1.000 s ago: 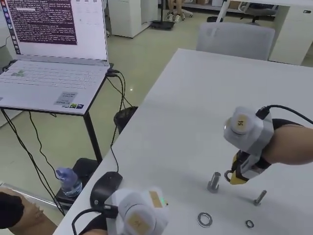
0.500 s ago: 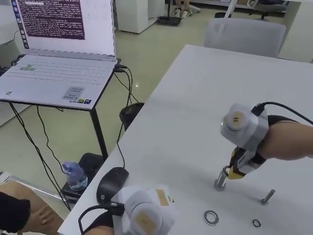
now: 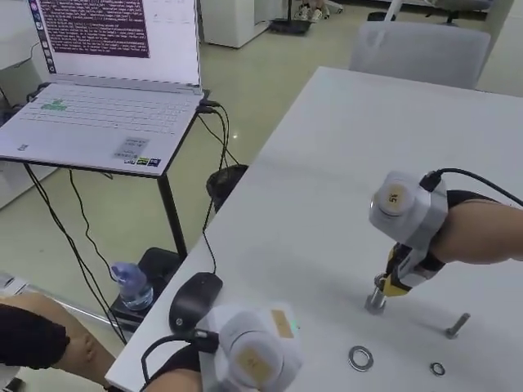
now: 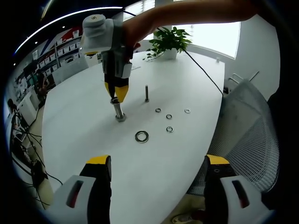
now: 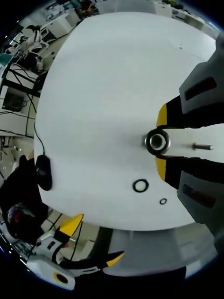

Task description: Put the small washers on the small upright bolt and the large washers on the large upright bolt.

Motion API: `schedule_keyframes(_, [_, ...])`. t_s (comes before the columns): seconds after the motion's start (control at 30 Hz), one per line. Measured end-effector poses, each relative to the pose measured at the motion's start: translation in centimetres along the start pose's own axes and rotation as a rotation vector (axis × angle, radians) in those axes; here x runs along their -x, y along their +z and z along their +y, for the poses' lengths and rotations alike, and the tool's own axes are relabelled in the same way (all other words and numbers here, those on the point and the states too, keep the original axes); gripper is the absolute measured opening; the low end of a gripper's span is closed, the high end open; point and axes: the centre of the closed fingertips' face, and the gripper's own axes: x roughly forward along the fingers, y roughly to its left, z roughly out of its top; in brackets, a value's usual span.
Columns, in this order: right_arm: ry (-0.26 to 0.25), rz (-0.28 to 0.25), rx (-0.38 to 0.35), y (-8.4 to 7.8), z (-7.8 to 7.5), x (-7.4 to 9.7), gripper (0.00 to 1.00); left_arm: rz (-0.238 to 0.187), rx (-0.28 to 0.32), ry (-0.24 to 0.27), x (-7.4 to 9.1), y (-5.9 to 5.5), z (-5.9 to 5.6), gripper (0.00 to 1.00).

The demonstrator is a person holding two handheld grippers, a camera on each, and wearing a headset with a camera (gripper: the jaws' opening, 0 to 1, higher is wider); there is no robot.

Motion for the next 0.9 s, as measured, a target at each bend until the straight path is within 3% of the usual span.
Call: schedule_keyframes(0.9, [-0.002, 0.031, -0.002, -0.5, -0.2, -2.7, 0.22, 0.002, 0.006, 0.005, 0.3, -0.2, 0.0, 0.80])
